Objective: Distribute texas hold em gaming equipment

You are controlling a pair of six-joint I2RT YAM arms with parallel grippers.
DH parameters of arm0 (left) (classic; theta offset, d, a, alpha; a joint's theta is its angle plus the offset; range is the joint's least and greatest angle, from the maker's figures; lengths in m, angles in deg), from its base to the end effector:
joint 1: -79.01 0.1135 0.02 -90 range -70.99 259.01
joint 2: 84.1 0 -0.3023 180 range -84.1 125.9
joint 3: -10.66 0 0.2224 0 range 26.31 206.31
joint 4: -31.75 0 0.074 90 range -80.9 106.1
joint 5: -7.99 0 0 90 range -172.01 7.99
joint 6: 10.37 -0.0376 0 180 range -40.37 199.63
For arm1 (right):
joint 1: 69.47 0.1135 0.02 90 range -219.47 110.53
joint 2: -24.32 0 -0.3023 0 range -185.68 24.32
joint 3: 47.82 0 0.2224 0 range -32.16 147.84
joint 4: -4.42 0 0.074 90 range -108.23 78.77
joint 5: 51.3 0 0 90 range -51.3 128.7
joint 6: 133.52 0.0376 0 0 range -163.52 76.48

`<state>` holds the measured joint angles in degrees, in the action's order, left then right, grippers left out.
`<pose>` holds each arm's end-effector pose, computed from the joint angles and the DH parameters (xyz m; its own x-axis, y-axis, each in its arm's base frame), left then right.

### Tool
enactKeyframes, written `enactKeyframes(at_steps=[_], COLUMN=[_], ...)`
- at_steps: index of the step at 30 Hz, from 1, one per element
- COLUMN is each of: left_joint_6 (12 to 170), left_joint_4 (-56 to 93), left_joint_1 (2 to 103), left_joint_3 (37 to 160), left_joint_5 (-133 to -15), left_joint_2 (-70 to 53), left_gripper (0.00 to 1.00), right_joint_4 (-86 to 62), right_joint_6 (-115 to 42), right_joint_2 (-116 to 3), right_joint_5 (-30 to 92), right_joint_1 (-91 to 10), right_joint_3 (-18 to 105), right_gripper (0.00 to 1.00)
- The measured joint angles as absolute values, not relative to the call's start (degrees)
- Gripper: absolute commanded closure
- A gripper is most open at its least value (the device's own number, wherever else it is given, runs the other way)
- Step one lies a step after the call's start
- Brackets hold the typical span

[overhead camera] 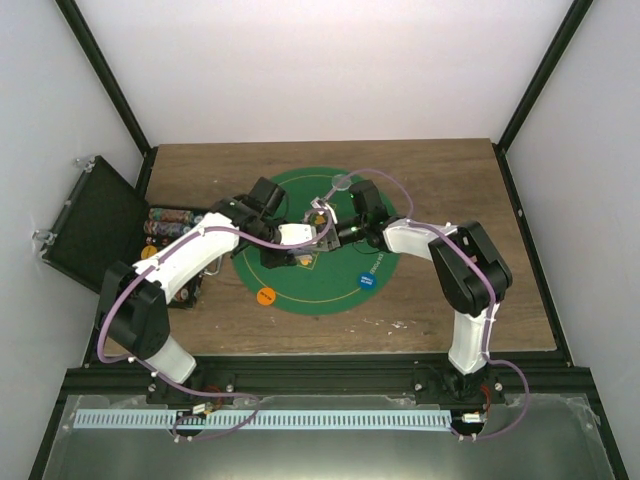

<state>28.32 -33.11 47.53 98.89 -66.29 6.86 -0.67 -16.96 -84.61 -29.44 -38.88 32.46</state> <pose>0.2413 -0.1597 0.3033 -0.0317 0.9004 -0.4338 0.9847 0.1026 0.1410 0.3149 0.2267 0.2439 -0.8095 -0.2851 -0.5133 -0.5500 0.0618 0.8329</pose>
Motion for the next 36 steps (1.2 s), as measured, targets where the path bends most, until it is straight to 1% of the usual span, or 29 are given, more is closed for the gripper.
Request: enactKeyframes(at_steps=[2, 4, 12, 23, 25, 27, 33, 36], left_joint_6=[28.4, 28.4, 28.4, 28.4, 28.4, 28.4, 28.4, 28.4], left_joint_4=[-32.9, -32.5, -30.9, -30.4, -30.2, -30.2, -30.2, -30.2], left_joint_1=[47.5, 47.5, 47.5, 47.5, 47.5, 47.6, 47.6, 47.6], left_joint_3=[98.9, 98.9, 98.5, 98.1, 97.9, 97.8, 97.8, 97.8], left_joint_5=[-66.4, -66.5, -68.1, -69.1, -69.1, -69.2, -69.3, -69.2], left_joint_2=[6.9, 6.9, 6.9, 6.9, 6.9, 6.9, 6.9, 6.8], left_gripper=[0.51, 0.51, 0.51, 0.51, 0.51, 0.5, 0.5, 0.5], right_joint_4=[-1.7, -3.1, -7.8, -13.0, -13.8, -14.7, -15.4, -14.5], right_joint_6=[-17.2, -17.5, -19.3, -22.1, -22.6, -23.3, -25.6, -25.8], right_joint_2=[-84.2, -83.5, -81.9, -79.3, -79.0, -78.8, -78.3, -77.5], right_joint_5=[-28.7, -27.6, -22.3, -17.7, -17.2, -17.0, -20.3, -21.7], right_joint_1=[-38.9, -38.9, -38.8, -40.0, -40.2, -40.3, -40.6, -40.6], right_joint_3=[32.5, 32.6, 32.7, 32.7, 32.7, 32.7, 32.6, 32.6], right_gripper=[0.71, 0.68, 0.66, 0.67, 0.66, 0.62, 0.45, 0.4])
